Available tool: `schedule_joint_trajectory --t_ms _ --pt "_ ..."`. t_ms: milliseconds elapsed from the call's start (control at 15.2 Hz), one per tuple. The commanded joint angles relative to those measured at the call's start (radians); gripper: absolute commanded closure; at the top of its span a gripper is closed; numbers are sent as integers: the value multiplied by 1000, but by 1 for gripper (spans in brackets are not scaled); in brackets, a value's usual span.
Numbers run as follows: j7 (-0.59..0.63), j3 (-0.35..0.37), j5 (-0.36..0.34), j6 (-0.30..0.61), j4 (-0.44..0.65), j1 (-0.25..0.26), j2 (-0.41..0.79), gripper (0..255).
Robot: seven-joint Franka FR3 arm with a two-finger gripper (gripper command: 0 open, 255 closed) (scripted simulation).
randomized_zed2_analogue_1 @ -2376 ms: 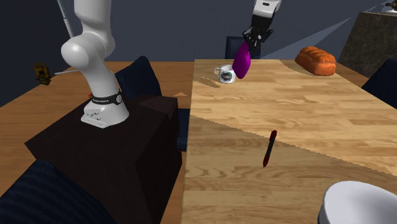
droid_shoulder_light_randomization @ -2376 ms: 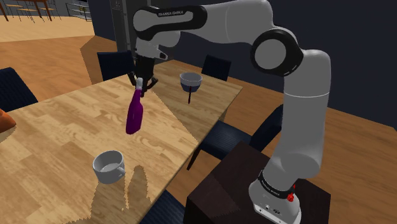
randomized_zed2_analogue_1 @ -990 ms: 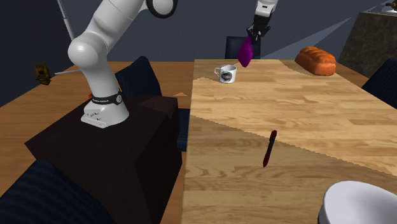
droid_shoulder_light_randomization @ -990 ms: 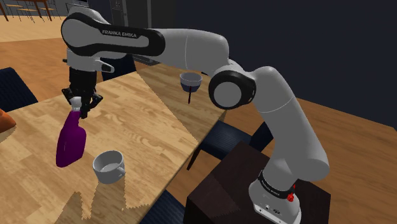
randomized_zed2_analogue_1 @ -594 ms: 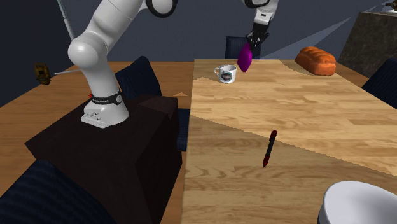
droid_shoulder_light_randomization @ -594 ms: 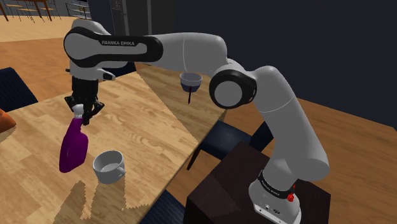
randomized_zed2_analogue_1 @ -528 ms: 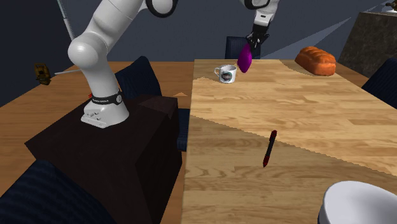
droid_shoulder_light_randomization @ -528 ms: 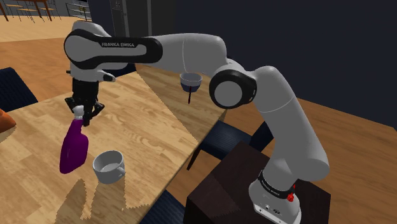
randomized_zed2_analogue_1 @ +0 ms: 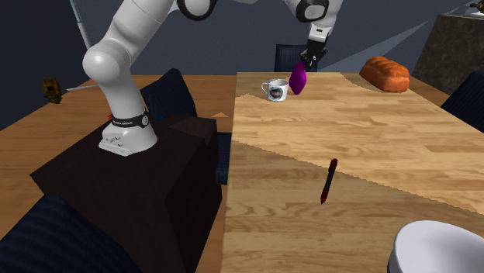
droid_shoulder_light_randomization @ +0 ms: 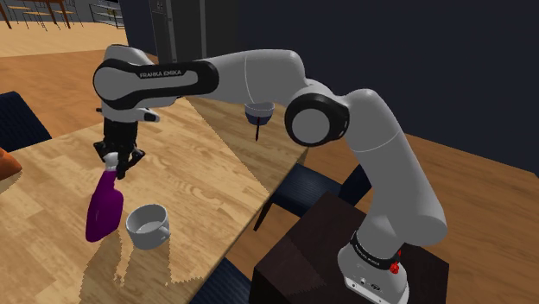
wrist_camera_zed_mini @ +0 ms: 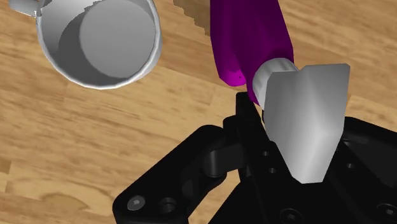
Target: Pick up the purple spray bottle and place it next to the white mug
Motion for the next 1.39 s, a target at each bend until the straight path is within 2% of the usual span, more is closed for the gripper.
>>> schedule_joint_trajectory --t_ms 0,396,858,924,990,1122,1188,1254,1320 --pt "-6 2 1 20 -22 4 14 255" --pt "-23 1 7 76 -61 5 34 255" --pt "-24 0 8 76 -61 6 34 255" --pt "-23 -1 8 65 -67 3 16 0" --pt "-12 -2 3 45 -12 9 49 0" --pt "-1 1 4 72 -62 23 20 0" --pt "2 -1 1 41 -21 19 32 0" --pt "-23 2 6 77 -61 4 34 0" --pt "-21 4 3 53 -50 -3 22 0"
